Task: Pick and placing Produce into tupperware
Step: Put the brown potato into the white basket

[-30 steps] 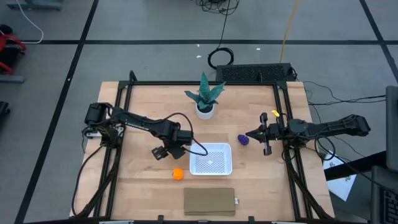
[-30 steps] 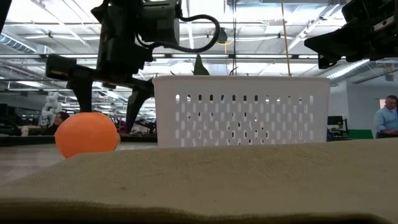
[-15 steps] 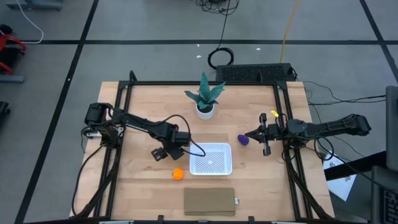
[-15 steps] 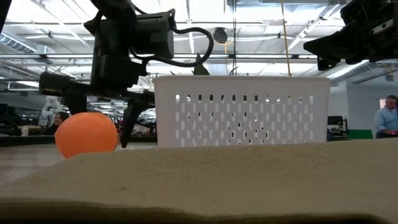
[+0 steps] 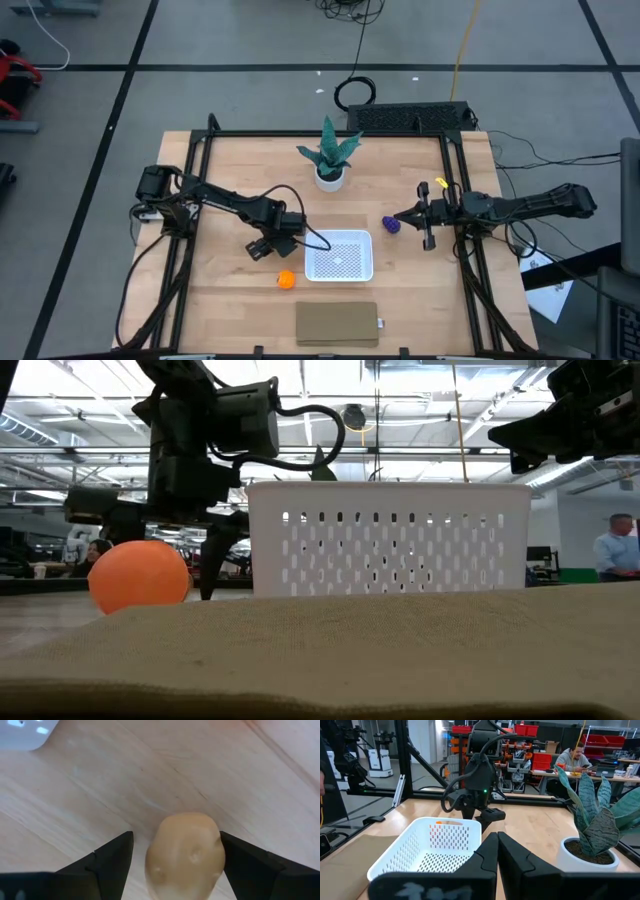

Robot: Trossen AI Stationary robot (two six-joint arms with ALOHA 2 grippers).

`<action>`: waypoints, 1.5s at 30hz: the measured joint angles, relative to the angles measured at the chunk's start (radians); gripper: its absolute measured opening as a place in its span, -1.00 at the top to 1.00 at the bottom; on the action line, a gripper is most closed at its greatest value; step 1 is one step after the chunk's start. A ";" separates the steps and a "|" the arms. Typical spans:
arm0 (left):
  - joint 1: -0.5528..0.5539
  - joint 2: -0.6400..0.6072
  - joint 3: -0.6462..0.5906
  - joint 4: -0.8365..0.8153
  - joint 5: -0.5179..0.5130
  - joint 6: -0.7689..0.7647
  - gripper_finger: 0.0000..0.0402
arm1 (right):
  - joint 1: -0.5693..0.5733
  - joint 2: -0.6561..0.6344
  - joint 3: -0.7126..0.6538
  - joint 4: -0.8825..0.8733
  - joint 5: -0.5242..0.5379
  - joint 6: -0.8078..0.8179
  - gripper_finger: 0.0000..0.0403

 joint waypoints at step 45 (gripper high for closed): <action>-0.010 -0.049 0.015 -0.023 -0.080 -0.118 0.04 | 0.000 -0.001 0.000 0.000 0.000 0.001 1.00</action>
